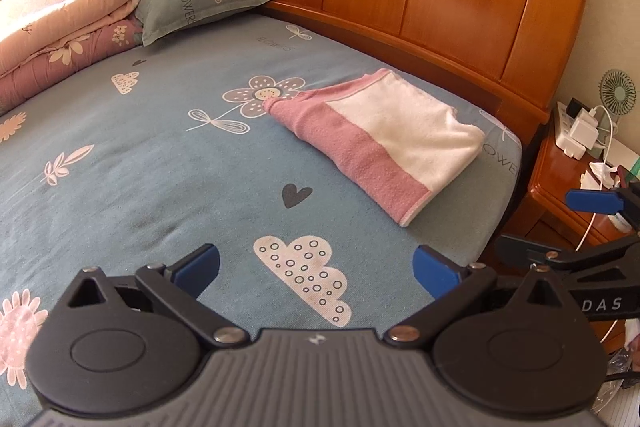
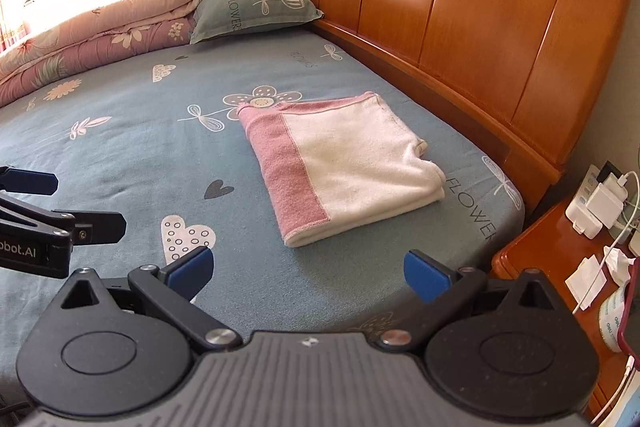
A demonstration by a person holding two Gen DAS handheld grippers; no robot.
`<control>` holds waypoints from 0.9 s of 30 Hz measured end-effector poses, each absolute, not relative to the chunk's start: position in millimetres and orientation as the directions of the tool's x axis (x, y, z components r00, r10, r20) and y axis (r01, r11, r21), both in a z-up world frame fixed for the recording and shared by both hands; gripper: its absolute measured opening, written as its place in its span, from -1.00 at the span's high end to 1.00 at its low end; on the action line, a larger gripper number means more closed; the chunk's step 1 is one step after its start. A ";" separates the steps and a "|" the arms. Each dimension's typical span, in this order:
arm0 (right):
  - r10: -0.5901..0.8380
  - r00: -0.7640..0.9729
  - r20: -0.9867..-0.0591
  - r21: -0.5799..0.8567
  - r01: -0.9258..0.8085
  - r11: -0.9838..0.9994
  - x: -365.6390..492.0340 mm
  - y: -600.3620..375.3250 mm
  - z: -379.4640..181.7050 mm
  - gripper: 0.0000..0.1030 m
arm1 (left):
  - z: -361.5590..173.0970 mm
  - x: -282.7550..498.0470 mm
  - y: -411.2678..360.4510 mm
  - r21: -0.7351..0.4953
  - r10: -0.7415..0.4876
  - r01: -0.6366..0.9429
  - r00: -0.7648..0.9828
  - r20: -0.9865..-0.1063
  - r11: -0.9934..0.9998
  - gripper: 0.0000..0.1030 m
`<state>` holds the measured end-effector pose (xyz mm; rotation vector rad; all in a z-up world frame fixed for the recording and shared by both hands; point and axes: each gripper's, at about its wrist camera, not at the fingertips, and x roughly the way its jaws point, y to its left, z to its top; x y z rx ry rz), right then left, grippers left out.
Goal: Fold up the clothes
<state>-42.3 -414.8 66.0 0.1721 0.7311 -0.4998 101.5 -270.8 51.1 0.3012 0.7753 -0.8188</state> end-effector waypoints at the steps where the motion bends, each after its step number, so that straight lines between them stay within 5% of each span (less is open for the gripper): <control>1: -0.386 0.634 -0.670 -0.019 0.506 0.862 -42.8 -415.5 68.1 -1.00 | 50.9 101.2 -273.0 -0.043 -0.541 0.750 0.435 -0.720 0.660 -0.98; 27: -0.423 0.602 -0.677 0.004 0.579 0.815 -41.1 -426.2 59.9 -1.00 | 34.8 111.2 -303.7 -0.024 -0.516 0.769 0.405 -0.755 0.639 -0.98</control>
